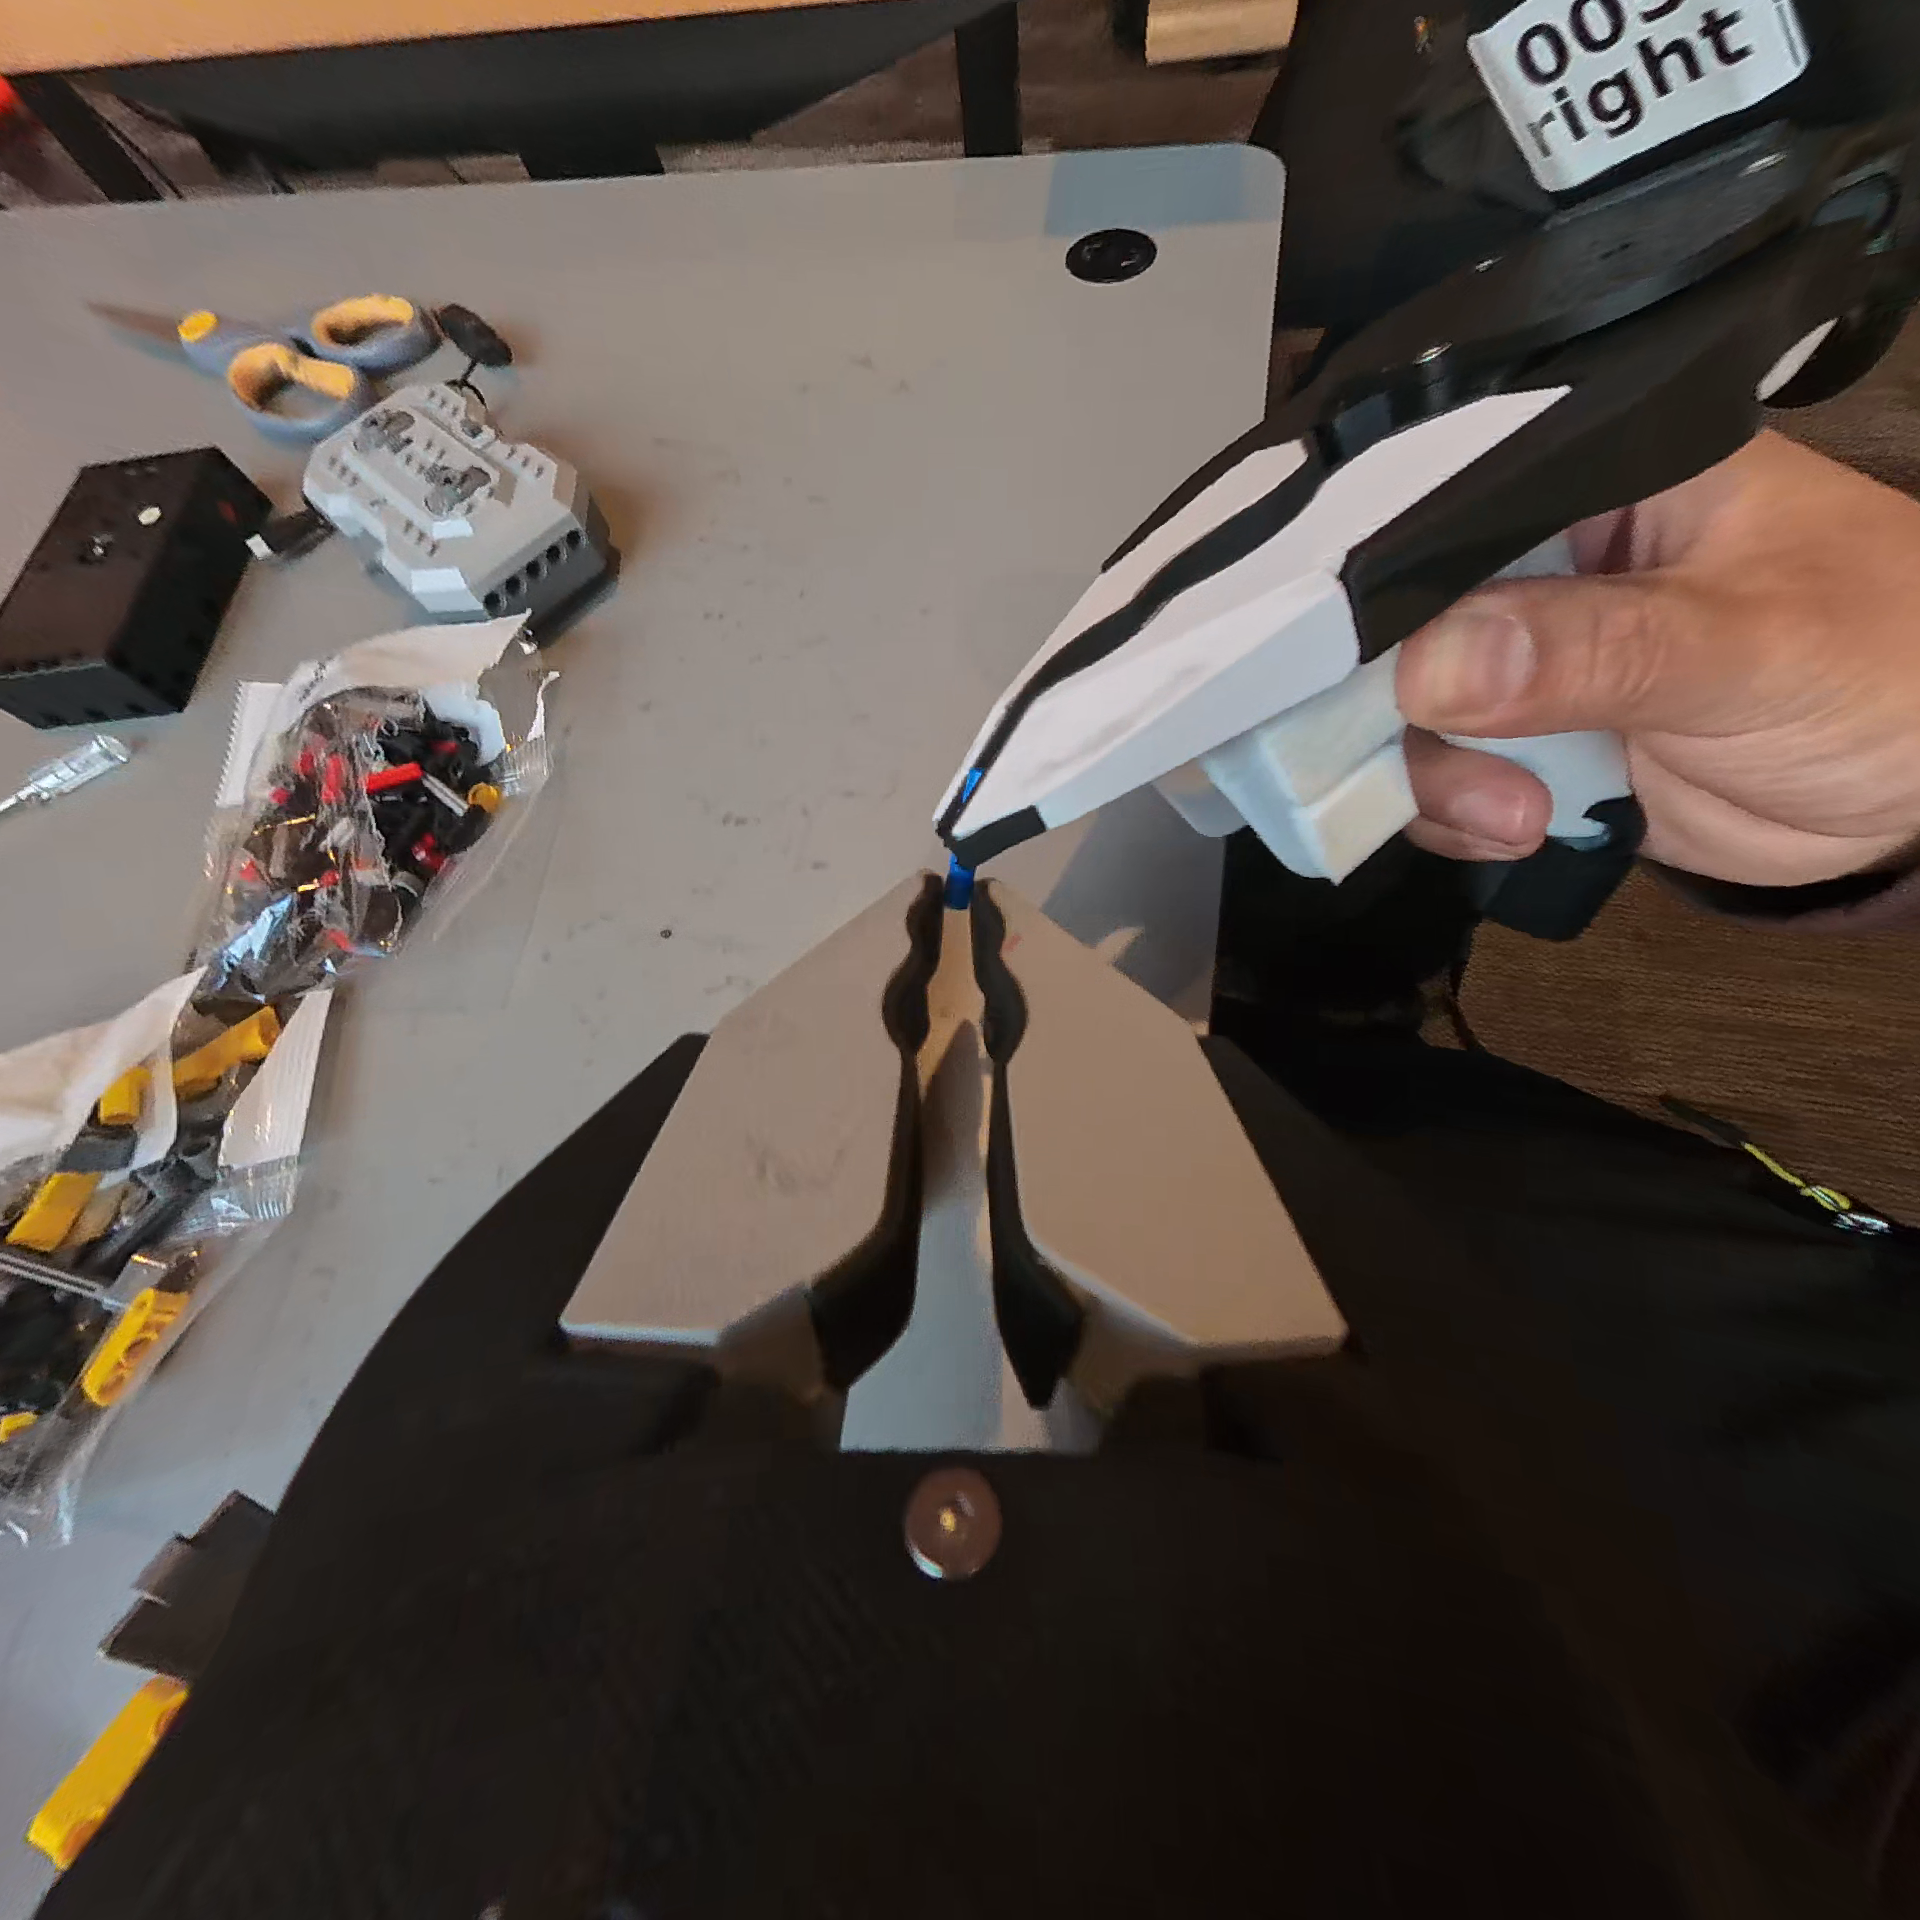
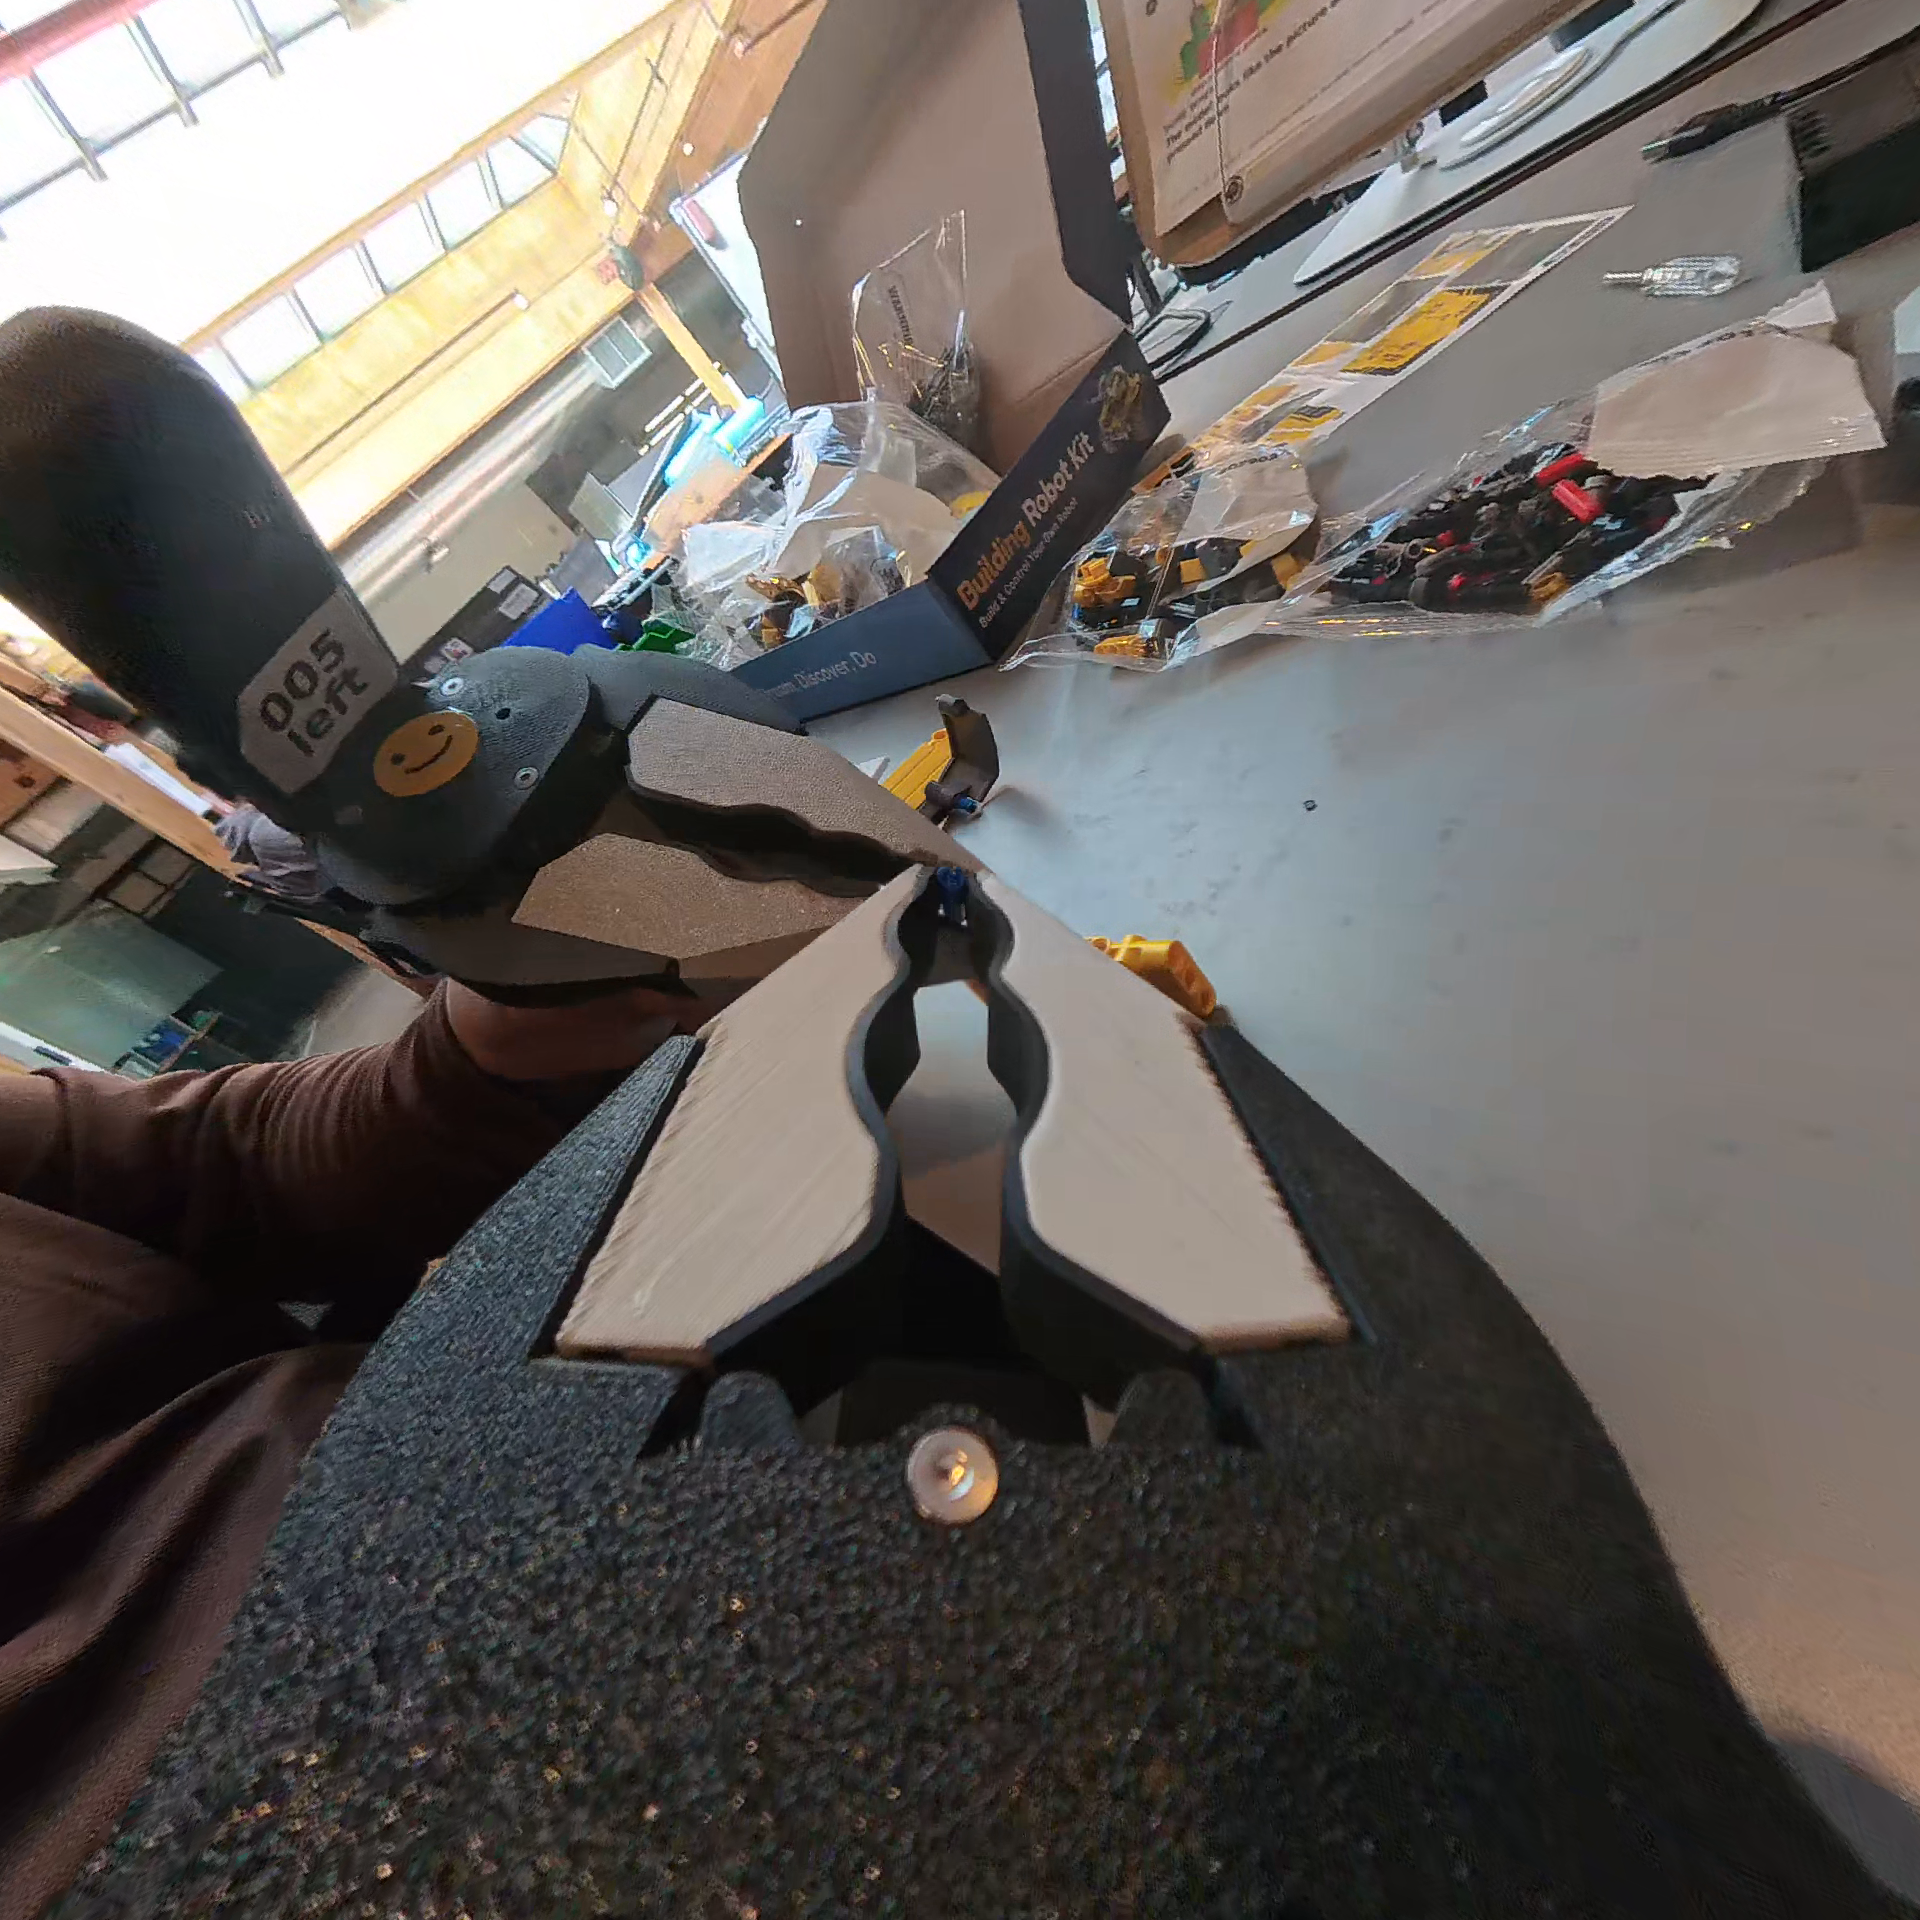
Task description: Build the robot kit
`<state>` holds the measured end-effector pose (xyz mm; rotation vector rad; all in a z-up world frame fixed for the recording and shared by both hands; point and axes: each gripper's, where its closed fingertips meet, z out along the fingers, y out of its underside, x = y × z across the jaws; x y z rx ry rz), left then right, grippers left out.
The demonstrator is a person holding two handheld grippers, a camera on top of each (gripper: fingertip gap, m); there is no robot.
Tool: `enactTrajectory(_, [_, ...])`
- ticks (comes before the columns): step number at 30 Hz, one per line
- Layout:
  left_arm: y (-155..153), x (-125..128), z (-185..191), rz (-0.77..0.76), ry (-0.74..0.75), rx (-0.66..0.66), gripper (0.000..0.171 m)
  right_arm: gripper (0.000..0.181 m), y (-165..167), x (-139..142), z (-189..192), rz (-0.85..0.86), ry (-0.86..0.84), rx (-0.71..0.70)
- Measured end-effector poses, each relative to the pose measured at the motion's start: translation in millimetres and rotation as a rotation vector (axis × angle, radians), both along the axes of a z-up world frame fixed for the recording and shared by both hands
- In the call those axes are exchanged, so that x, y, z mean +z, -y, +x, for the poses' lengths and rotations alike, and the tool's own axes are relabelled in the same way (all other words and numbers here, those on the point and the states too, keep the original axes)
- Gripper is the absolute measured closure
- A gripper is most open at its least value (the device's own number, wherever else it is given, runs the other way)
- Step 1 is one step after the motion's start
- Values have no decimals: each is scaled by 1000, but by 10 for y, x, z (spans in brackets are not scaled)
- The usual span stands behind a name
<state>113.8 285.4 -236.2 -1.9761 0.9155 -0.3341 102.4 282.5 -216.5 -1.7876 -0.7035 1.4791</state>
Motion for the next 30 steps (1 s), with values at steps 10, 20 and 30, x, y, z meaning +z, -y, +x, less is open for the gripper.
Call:
enactTrajectory(10, [156,-26,-41,114,-268,-248,171,176,178,-46,13,72,86,116])
enactTrajectory(20, [377,-117,-125,296,-480,-432,170,176,438,-177,-42,403,340,205])
enactTrajectory(30, [442,-155,-188,403,-618,-472,170,176,523,-262,-74,639,552,183])
